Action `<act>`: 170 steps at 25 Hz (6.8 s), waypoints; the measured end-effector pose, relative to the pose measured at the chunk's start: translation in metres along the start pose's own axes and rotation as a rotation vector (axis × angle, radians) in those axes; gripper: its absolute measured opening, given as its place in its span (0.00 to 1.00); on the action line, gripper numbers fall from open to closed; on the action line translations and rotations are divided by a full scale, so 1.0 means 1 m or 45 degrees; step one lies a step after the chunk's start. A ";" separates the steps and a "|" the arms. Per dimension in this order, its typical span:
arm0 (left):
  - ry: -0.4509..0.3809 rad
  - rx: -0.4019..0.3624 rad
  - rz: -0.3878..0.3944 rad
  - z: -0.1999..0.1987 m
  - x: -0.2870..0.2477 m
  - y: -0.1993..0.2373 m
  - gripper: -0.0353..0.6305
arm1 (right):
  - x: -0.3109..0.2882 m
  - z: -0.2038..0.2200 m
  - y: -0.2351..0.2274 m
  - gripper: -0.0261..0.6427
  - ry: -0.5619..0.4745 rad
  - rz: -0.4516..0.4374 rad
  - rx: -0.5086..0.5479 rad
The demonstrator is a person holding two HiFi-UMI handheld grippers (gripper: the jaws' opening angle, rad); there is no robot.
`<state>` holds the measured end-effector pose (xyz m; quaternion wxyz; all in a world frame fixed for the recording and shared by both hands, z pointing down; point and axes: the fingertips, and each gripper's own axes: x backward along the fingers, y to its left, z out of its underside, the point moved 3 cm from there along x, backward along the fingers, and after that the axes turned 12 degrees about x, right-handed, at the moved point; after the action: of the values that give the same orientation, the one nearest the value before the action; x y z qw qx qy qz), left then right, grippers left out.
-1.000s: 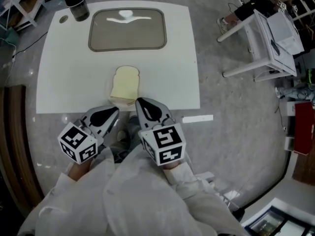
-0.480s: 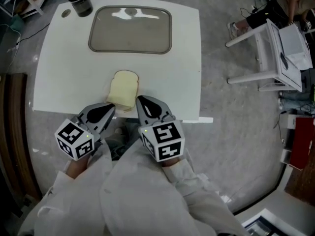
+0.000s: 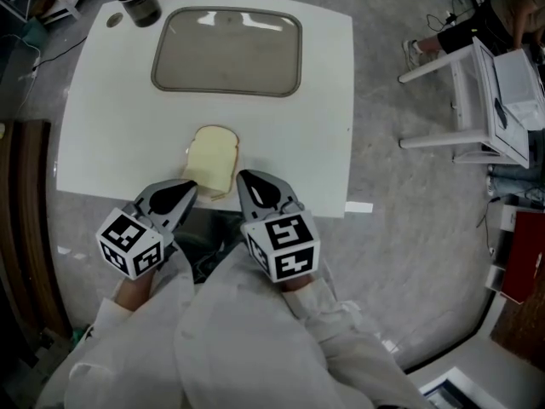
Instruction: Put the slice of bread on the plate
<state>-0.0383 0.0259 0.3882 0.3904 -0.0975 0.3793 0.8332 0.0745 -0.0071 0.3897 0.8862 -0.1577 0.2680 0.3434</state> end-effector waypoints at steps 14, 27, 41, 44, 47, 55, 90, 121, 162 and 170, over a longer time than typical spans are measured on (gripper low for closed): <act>0.014 0.075 -0.042 -0.005 0.009 0.031 0.07 | -0.015 0.005 0.001 0.06 0.019 0.014 -0.096; 0.144 0.074 0.017 -0.004 0.008 0.054 0.07 | -0.024 0.011 0.005 0.06 0.062 0.098 -0.200; 0.234 0.086 0.040 -0.002 -0.007 0.075 0.07 | -0.030 0.039 0.001 0.06 0.175 0.141 -0.281; 0.245 0.084 0.036 -0.003 -0.010 0.079 0.07 | -0.033 0.040 0.001 0.06 0.177 0.145 -0.291; 0.288 0.093 0.031 0.002 -0.012 0.085 0.07 | -0.033 0.045 -0.004 0.06 0.195 0.191 -0.306; 0.344 0.071 -0.045 0.012 -0.015 0.102 0.07 | -0.036 0.059 -0.008 0.07 0.204 0.230 -0.359; 0.489 0.081 -0.053 0.026 -0.028 0.107 0.18 | -0.050 0.084 0.001 0.17 0.230 0.092 -0.522; 0.404 0.299 -0.055 0.020 -0.031 0.109 0.18 | -0.049 0.083 -0.005 0.13 0.225 -0.036 -0.689; 0.196 0.299 -0.018 -0.073 -0.050 0.112 0.18 | -0.066 -0.012 -0.072 0.12 0.104 -0.072 -0.541; 0.217 0.244 0.028 -0.118 -0.071 0.137 0.18 | -0.095 -0.040 -0.099 0.12 0.108 -0.030 -0.569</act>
<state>-0.1054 -0.1545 0.4158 0.3551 -0.1261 0.4898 0.7862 0.0701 -0.1462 0.4222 0.8212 -0.3675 0.2205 0.3768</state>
